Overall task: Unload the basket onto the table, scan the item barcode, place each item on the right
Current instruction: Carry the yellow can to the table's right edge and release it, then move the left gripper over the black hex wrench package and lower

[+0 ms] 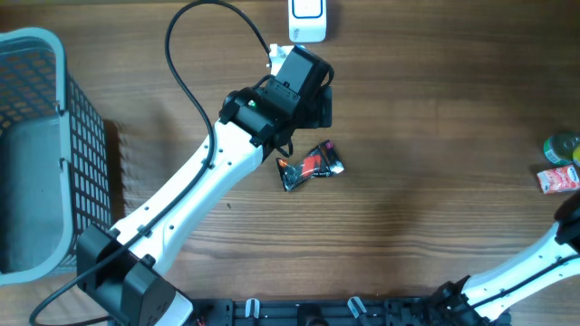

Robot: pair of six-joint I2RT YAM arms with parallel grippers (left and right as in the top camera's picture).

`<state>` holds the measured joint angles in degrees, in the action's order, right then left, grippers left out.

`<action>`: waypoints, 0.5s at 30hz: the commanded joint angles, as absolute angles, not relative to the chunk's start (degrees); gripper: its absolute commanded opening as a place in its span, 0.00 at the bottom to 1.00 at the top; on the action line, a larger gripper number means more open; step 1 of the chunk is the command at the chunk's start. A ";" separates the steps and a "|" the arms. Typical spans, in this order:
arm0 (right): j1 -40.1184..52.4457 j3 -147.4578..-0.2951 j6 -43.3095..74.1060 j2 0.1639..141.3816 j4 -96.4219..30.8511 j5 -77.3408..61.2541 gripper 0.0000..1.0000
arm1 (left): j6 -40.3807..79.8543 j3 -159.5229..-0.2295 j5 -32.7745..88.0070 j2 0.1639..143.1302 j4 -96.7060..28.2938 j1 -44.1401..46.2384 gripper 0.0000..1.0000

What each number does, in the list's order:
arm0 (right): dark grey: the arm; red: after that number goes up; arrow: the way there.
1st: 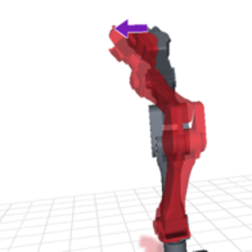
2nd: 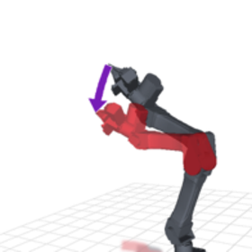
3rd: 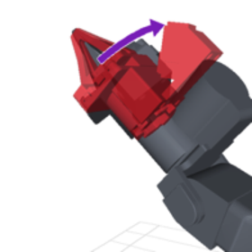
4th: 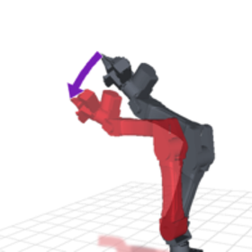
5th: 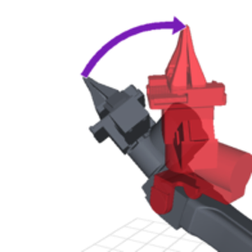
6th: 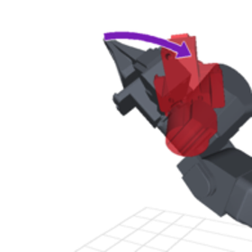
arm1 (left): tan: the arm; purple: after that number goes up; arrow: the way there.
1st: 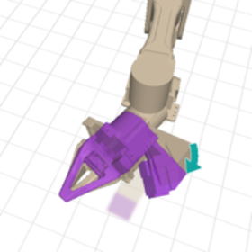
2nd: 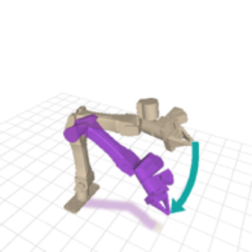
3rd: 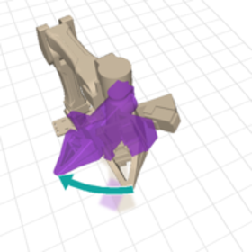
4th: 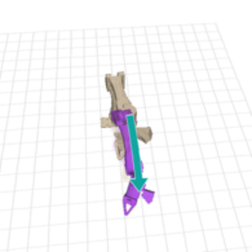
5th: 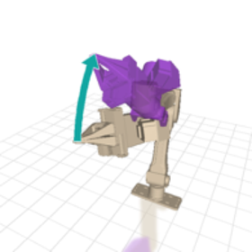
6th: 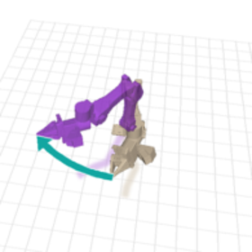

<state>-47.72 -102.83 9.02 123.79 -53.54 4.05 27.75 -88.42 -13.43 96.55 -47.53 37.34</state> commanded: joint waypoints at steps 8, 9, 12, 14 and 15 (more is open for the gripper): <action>-53.54 -101.80 11.00 123.46 -53.60 3.70 0.19 | 26.98 -88.07 -14.00 96.77 -47.62 37.39 1.00; -53.67 -101.80 11.07 123.46 -53.58 3.70 0.21 | 26.98 -88.07 -14.02 96.77 -47.57 37.39 1.00; -53.58 -101.80 11.07 123.46 -52.99 1.96 0.28 | 26.98 -88.07 -14.26 96.77 -47.57 37.34 1.00; -53.45 -101.80 10.94 123.46 -52.69 0.91 0.34 | 26.98 -88.07 -14.94 96.77 -47.57 37.34 1.00; -53.43 -101.80 10.87 123.46 -52.69 0.97 0.38 | 27.00 -88.07 -15.22 96.77 -47.59 37.34 1.00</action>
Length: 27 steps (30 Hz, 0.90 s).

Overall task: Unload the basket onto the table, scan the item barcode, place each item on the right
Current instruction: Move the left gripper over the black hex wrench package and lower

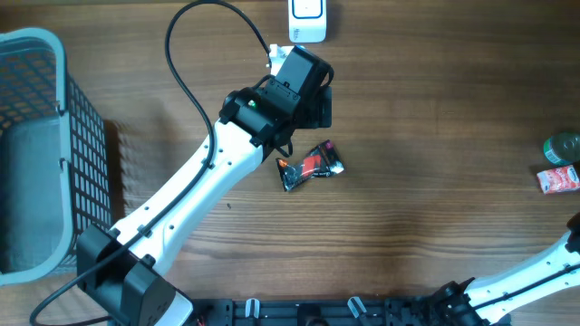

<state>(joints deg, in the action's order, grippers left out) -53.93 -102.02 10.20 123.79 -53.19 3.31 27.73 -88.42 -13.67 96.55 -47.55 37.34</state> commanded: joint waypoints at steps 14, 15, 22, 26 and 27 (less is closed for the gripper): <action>-53.45 -101.69 10.48 123.46 -50.89 2.50 0.34 | 27.03 -88.07 -15.25 96.77 -47.53 37.34 1.00; -53.45 -101.69 10.48 123.46 -50.63 2.92 0.35 | 27.03 -88.07 -15.25 96.77 -47.31 37.34 1.00; -53.43 -101.65 10.48 123.46 -49.98 2.96 0.56 | 26.81 -88.05 -15.16 97.36 -46.02 37.34 1.00; -53.45 -101.65 10.50 123.46 -50.04 2.96 0.58 | 26.81 -88.05 -13.80 98.70 -46.00 37.34 1.00; -53.45 -101.65 10.50 123.46 -50.09 2.96 0.59 | 26.79 -88.07 -13.30 99.24 -46.02 37.34 1.00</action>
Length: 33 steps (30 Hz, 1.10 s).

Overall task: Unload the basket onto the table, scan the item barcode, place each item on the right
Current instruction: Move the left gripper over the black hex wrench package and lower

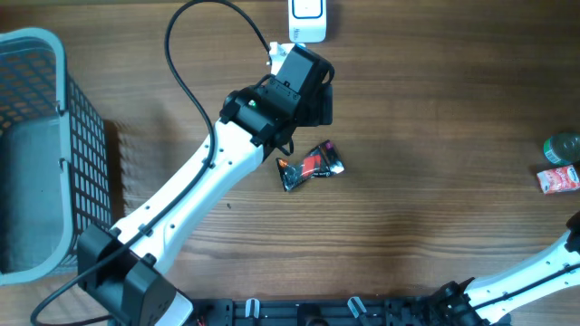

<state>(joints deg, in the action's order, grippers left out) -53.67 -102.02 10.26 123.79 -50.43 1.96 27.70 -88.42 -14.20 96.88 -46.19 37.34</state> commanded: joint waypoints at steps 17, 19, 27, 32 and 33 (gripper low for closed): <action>-53.43 -100.92 10.48 123.55 -46.70 3.14 0.63 | 25.93 -88.05 -12.38 105.08 -46.83 37.41 1.00; -53.43 -99.94 10.48 123.55 -45.87 3.14 0.66 | 20.82 -88.05 -10.55 105.08 -46.94 37.39 1.00; -53.43 -95.98 10.59 123.55 -42.65 3.11 0.72 | -7.73 -88.05 -0.84 105.58 -53.04 36.91 1.00; -53.43 -95.98 10.63 123.55 -42.24 3.09 0.72 | -18.44 -86.32 1.69 107.79 -58.61 35.46 1.00; -53.43 -95.98 10.68 123.55 -42.19 3.09 0.72 | -19.49 -85.60 2.79 108.31 -58.70 35.24 1.00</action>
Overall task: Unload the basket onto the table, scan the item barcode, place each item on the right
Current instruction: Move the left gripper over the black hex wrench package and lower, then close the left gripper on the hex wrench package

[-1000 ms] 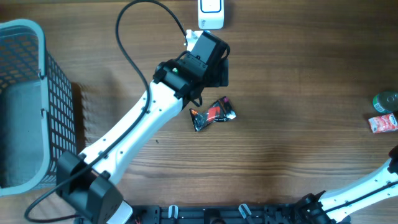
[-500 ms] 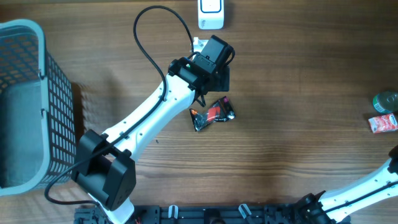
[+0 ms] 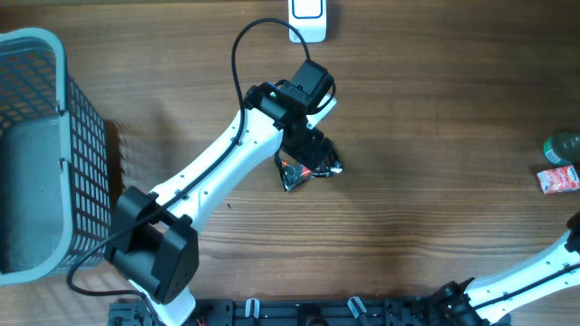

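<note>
A small black and red snack packet [image 3: 291, 174] lies on the wooden table near the middle. My left gripper [image 3: 314, 150] points down right over it and covers its centre. Its jaws are dark against the packet, so I cannot tell how they stand or whether they touch it. A white scanner [image 3: 307, 17] stands at the table's far edge, above the packet in the overhead view. Only part of my right arm [image 3: 535, 273] shows at the lower right, and its gripper is out of frame.
A grey-blue mesh basket [image 3: 56, 56] fills the left side of the table. A green can [image 3: 563, 145] and a red packet [image 3: 559, 179] sit at the right edge. The left arm's black cable [image 3: 237, 54] loops over the table near the scanner.
My left arm has swung toward the packet. Its gripper was a little beyond the packet, nearer the scanner, and now sits directly over it. The packet lies in the same place.
Through all three earlier moments my left gripper stayed still between the scanner and the packet, which lay untouched. My right arm drew slightly off the right edge after the first moment. Now the left gripper is down over the packet.
</note>
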Robot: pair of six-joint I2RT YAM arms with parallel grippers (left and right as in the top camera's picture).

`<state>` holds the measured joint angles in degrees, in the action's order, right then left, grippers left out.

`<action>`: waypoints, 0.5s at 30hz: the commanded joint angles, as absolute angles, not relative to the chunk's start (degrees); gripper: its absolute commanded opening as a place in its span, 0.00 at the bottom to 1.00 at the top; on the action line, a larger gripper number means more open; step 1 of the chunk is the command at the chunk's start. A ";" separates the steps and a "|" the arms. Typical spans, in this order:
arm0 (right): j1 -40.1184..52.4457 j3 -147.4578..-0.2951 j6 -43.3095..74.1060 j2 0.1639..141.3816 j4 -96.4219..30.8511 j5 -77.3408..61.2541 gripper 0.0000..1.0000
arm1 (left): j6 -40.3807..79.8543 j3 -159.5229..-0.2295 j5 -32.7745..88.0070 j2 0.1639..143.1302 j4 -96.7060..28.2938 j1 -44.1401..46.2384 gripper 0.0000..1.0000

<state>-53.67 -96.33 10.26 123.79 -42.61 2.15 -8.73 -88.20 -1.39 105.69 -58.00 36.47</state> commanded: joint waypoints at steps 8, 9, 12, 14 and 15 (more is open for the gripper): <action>-53.43 -95.98 10.63 123.55 -41.28 -6.81 0.99 | -25.36 -83.46 8.10 111.90 -56.51 36.86 1.00; -53.43 -95.98 10.66 123.55 -41.23 -7.99 1.00 | -25.39 -83.46 8.12 112.51 -55.96 36.99 1.00; -53.32 -96.01 10.50 123.50 -41.19 -9.08 1.00 | -26.59 -83.46 8.36 113.99 -55.07 37.36 1.00; -53.28 -96.01 10.50 123.26 -41.21 -9.08 1.00 | -27.29 -83.46 8.56 114.76 -54.39 37.76 1.00; -53.28 -96.01 10.50 123.07 -41.21 -9.10 1.00 | -27.31 -83.46 8.54 115.00 -54.13 37.95 1.00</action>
<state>-53.67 -96.33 10.46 123.79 -41.43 -6.11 -24.21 -83.83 6.76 113.06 -54.98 37.21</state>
